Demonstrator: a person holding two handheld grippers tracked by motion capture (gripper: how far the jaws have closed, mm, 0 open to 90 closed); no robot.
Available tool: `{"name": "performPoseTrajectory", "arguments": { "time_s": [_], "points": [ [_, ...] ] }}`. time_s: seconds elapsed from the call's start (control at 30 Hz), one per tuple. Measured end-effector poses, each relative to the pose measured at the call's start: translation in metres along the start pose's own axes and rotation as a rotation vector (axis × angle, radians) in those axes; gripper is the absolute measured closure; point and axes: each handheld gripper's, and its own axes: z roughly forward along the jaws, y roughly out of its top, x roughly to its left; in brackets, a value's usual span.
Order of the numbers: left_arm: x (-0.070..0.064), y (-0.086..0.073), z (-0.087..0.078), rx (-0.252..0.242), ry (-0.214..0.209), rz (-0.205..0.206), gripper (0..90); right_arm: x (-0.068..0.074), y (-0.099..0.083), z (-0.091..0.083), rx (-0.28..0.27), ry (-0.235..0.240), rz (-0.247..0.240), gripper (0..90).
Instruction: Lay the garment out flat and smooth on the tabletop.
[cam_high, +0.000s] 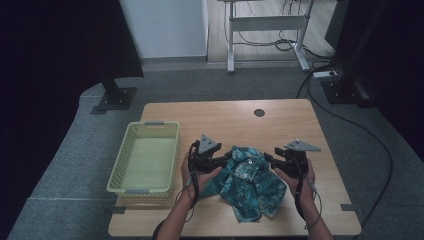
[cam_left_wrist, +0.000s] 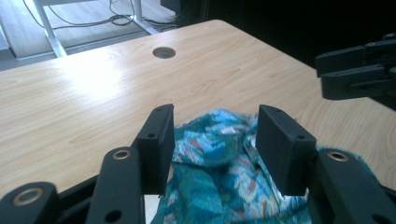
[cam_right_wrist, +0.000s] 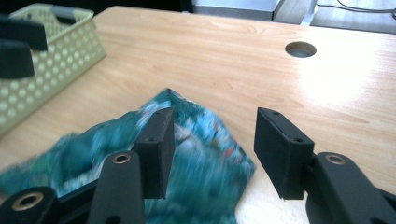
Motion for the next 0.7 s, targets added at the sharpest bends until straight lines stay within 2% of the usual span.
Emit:
{"name": "performPoseTrajectory", "arguments": {
  "time_s": [0.2, 0.3, 0.33, 0.37, 0.4, 0.47, 0.53, 0.57, 0.7],
  "points": [
    [-0.013, -0.018, -0.011, 0.036, -0.035, 0.044, 46.5, 0.010, -0.014, -0.008, 0.022, 0.041, -0.040, 50.9],
    [-0.020, -0.032, -0.011, 0.068, -0.047, 0.073, 46.1, 0.019, -0.027, -0.008, 0.060, 0.063, -0.081, 51.7],
    [-0.021, -0.037, -0.009, 0.082, -0.055, 0.076, 45.8, 0.024, -0.037, -0.005, 0.087, 0.071, -0.101, 51.8],
    [-0.022, -0.042, -0.007, 0.100, -0.058, 0.077, 45.8, 0.024, -0.037, -0.005, 0.087, 0.071, -0.101, 51.8],
    [-0.023, -0.048, -0.003, 0.118, -0.061, 0.078, 45.5, 0.029, -0.047, -0.001, 0.111, 0.083, -0.111, 51.9],
    [-0.023, -0.059, 0.003, 0.149, -0.071, 0.070, 45.5, 0.031, -0.052, 0.002, 0.123, 0.086, -0.114, 51.9],
    [-0.021, -0.075, 0.012, 0.193, -0.093, 0.047, 45.2, 0.035, -0.066, 0.009, 0.159, 0.108, -0.124, 51.5],
    [-0.021, -0.075, 0.012, 0.193, -0.093, 0.047, 45.2, 0.035, -0.070, 0.012, 0.173, 0.116, -0.125, 51.4],
    [-0.020, -0.092, 0.021, 0.238, -0.095, 0.031, 45.2, 0.036, -0.081, 0.021, 0.215, 0.123, -0.120, 50.7]
  ]
}}
